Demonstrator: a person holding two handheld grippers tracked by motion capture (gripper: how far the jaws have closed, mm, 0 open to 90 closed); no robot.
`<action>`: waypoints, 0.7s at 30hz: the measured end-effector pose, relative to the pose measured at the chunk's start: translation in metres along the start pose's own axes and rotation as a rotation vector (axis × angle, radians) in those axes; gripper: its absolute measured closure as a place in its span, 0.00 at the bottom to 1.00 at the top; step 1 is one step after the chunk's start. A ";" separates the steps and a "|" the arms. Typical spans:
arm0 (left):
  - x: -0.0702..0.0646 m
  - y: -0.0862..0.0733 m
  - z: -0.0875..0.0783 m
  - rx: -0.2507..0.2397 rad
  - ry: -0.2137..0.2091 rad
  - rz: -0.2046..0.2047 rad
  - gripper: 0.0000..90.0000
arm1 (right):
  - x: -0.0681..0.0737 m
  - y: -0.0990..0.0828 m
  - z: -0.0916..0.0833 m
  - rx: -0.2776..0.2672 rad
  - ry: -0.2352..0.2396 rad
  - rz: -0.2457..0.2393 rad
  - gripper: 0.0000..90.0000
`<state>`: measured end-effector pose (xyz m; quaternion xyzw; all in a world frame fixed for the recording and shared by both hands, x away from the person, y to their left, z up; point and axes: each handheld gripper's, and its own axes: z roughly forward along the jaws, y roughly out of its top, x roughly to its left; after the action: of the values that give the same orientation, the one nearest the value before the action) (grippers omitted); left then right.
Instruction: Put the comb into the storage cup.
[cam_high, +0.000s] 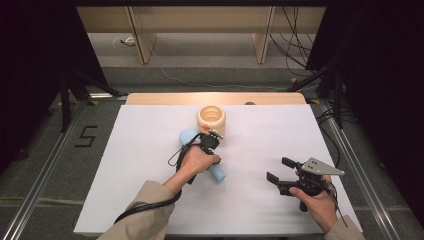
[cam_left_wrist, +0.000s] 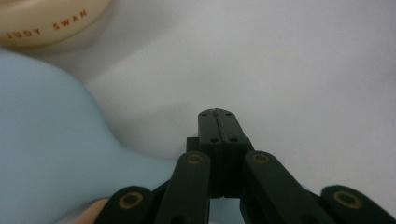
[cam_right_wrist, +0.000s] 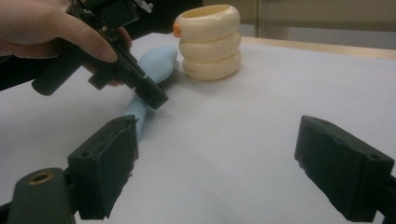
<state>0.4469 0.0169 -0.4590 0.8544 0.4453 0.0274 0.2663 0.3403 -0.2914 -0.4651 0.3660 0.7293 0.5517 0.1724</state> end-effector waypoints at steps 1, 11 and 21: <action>0.000 -0.002 -0.002 0.005 0.003 0.007 1.00 | 0.000 0.000 0.000 0.000 0.000 0.000 0.16; 0.004 -0.014 -0.014 0.064 0.014 0.033 1.00 | 0.000 0.000 0.000 0.001 -0.002 0.001 0.16; 0.005 -0.021 -0.021 0.100 0.043 0.059 1.00 | 0.000 0.000 0.000 0.000 -0.004 0.003 0.16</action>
<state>0.4280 0.0396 -0.4523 0.8787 0.4261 0.0313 0.2130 0.3405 -0.2916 -0.4651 0.3684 0.7284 0.5512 0.1729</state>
